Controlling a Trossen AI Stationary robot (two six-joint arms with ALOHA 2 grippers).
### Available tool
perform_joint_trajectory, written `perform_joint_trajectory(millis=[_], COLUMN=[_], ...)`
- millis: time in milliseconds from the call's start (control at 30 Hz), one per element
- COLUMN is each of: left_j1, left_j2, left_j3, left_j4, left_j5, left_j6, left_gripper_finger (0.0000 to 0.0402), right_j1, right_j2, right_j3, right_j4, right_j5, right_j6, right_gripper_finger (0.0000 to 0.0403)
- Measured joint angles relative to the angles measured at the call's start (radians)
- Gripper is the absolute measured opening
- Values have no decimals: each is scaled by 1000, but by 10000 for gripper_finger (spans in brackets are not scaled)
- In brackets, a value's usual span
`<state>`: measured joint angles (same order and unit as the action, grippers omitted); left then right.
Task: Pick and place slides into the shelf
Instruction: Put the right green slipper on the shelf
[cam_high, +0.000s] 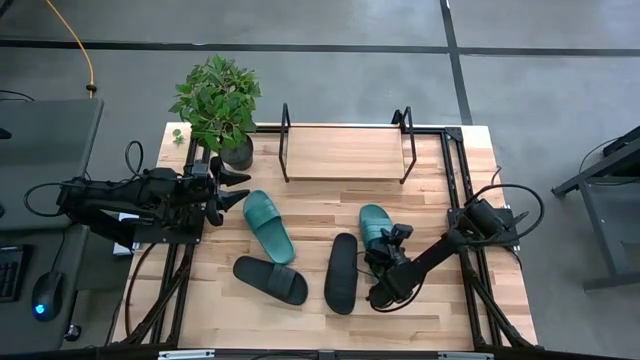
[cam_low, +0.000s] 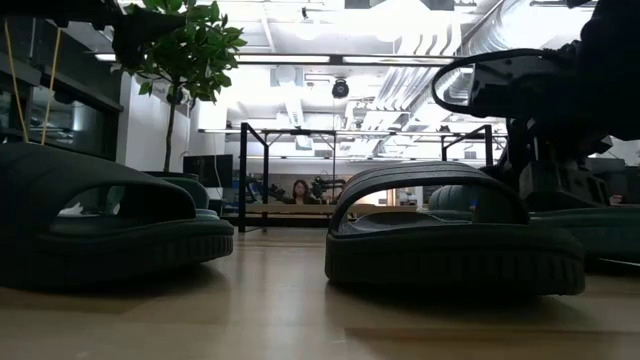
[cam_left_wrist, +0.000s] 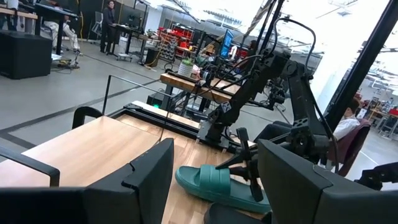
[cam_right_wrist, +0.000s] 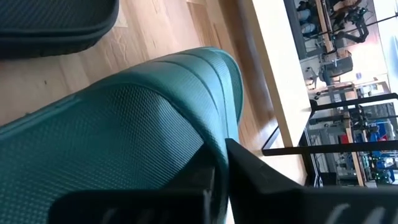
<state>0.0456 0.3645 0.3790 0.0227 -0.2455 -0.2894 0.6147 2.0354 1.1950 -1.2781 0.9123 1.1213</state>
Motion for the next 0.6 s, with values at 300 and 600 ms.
perform_joint_trajectory(millis=[300,600], left_j1=[0,0], left_j2=[0,0], left_j3=[0,0], left_j4=[0,0], left_j5=[2,2], left_j6=[-1,-2], left_gripper_finger=[215,215], right_j1=[0,-30], right_j2=[-101,-222], right_j3=[0,0], right_j4=[-37,-121], right_j5=[38,38], right_j6=[31,2], right_gripper_finger=[3,3])
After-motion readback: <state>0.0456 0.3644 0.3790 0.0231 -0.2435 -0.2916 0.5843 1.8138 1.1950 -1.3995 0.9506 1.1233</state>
